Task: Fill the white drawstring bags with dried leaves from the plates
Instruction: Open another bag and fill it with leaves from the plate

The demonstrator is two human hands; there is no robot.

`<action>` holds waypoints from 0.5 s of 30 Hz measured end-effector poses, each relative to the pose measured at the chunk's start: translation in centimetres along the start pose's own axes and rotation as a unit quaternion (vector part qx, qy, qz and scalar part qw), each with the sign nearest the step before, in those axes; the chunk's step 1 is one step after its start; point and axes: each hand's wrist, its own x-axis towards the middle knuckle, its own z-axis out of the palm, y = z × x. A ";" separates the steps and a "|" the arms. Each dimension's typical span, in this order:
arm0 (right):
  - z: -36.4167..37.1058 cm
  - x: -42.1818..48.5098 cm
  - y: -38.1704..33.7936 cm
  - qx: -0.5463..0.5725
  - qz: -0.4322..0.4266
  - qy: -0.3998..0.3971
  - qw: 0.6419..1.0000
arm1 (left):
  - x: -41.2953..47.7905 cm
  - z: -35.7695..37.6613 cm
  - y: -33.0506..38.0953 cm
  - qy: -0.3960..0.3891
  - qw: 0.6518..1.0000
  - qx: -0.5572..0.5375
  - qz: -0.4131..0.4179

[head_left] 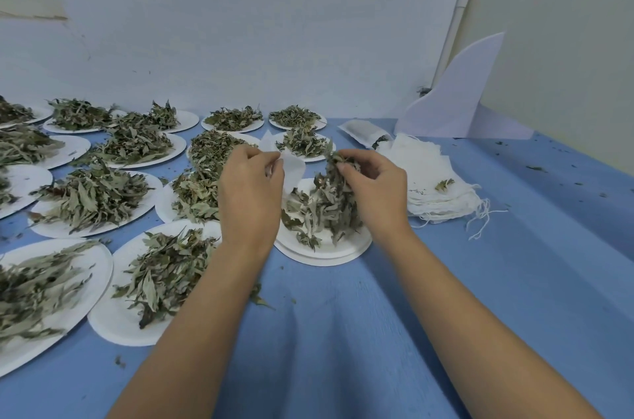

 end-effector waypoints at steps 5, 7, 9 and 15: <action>0.1 0.3 -0.4 0.113 0.022 0.023 0.993 | -0.3 0.5 0.0 -0.012 0.999 -0.020 -0.030; 0.2 0.1 -0.4 0.131 0.038 0.016 0.990 | -0.5 0.7 -0.1 -0.020 0.999 0.011 -0.023; 0.2 -0.1 -0.3 0.151 0.053 0.012 0.987 | -0.6 0.9 -0.2 -0.018 0.999 0.033 -0.017; 0.1 -0.4 -1.3 0.167 0.024 -0.005 0.986 | -0.4 1.1 -0.3 -0.009 0.999 -0.020 -0.050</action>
